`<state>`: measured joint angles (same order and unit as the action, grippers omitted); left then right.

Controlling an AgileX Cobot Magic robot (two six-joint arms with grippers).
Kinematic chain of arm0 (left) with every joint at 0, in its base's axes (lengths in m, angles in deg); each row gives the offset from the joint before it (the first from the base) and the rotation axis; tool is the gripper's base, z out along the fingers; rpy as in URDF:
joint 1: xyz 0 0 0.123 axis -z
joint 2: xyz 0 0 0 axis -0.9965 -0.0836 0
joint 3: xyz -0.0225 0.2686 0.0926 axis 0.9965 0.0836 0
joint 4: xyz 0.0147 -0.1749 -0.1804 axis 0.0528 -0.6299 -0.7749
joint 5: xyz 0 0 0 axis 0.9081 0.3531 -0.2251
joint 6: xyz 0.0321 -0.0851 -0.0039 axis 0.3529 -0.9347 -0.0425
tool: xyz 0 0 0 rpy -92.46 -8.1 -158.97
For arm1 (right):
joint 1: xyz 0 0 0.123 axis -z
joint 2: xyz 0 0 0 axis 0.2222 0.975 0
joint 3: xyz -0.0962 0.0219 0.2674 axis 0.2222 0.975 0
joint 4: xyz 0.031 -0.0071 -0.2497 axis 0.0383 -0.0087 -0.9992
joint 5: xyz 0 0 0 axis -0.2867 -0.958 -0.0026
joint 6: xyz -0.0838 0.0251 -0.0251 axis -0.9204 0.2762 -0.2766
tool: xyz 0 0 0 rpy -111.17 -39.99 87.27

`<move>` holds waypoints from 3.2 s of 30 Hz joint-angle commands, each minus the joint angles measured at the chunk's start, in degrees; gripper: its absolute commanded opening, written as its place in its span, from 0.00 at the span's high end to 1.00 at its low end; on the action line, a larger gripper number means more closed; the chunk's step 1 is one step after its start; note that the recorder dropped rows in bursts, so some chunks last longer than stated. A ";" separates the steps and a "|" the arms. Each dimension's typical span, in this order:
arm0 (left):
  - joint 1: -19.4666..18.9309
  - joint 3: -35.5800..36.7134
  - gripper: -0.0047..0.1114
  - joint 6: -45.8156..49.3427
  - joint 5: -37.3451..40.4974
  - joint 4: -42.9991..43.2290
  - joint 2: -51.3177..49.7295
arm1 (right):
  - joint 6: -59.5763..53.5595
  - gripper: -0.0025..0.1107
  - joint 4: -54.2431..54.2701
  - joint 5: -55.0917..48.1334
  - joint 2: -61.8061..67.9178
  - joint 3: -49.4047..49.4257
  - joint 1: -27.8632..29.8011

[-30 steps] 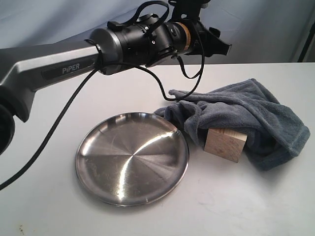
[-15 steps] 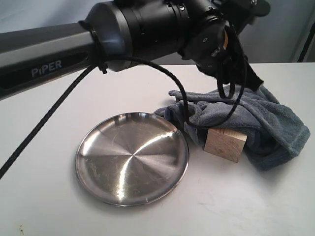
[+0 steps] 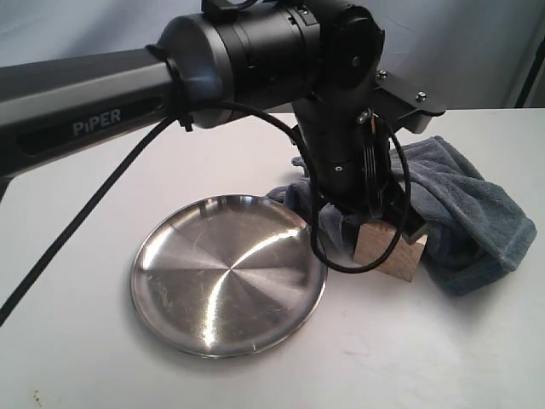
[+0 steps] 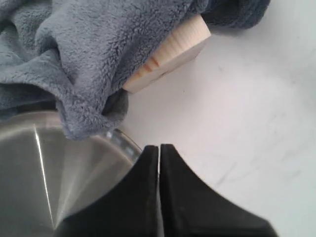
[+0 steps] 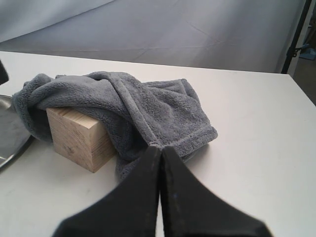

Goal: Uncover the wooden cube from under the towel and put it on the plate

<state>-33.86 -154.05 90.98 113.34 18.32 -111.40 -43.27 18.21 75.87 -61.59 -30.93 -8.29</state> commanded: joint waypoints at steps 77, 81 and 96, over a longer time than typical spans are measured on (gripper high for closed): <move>-6.89 -17.03 0.95 0.21 -55.39 30.24 -23.27 | 0.23 0.95 0.28 -0.68 -0.37 0.15 0.00; -6.89 -18.21 0.93 0.21 -54.88 30.24 -26.55 | 0.23 0.95 0.28 -0.68 -0.37 0.15 0.00; -6.66 -22.00 0.39 -11.67 -43.28 29.97 -28.08 | 0.23 0.95 0.28 -0.68 -0.37 0.15 0.00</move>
<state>-40.65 -174.91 82.53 66.97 48.66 -140.02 -43.27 18.21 75.87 -61.59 -30.93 -8.29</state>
